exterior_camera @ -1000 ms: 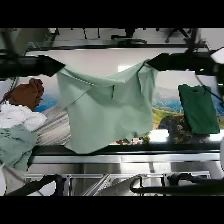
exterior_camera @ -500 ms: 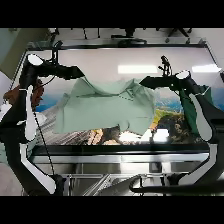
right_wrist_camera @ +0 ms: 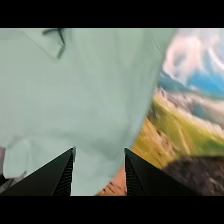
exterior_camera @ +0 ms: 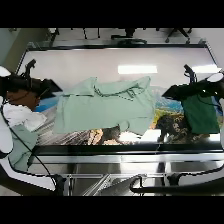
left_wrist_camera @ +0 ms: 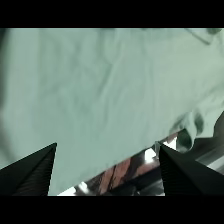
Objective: Fold the shirts.
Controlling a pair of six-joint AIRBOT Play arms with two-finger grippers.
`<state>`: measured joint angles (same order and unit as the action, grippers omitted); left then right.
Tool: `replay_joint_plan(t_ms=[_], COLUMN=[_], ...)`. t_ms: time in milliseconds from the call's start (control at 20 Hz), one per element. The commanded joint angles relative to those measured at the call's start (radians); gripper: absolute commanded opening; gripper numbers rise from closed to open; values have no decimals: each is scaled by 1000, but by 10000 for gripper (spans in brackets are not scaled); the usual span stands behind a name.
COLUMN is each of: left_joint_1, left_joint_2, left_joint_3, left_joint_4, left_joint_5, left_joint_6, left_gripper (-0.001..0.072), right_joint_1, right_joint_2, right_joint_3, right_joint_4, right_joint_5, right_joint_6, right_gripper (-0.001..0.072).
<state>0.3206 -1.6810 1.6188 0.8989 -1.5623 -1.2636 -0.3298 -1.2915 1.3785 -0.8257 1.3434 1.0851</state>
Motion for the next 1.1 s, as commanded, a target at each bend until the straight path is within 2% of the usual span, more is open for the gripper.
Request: replay_joint_plan(t_ms=[0,200,350,550,750,950,1000,1050], left_joint_1=[131,252,270,205,116,65,64,64], left_joint_2=[123,152,152,141,69,10,7,8], left_joint_3=[-281,-434,-521,-599,-596,-596,-596,-596], left_joint_4=[180,205,197,170,171,171,171,151], left_joint_5=[-16,47,131,257,264,267,274,280], left_joint_6=[19,24,27,51,50,50,50,51], left_gripper=[701,701,701,701,701,700,658,414], right_joint_1=[-98,-90,-44,37,119,169,171,171], right_joint_2=[94,108,98,60,8,-22,-22,-22], right_joint_3=[-193,-325,-385,-396,-395,-395,-395,-394], right_joint_4=[-68,-64,-54,-35,0,0,5,22], right_joint_5=[21,-39,-97,-137,-200,-202,-203,-204], right_joint_6=[16,-3,-16,-15,-15,-16,-16,-19], right_gripper=[369,370,369,370,369,369,365,363])
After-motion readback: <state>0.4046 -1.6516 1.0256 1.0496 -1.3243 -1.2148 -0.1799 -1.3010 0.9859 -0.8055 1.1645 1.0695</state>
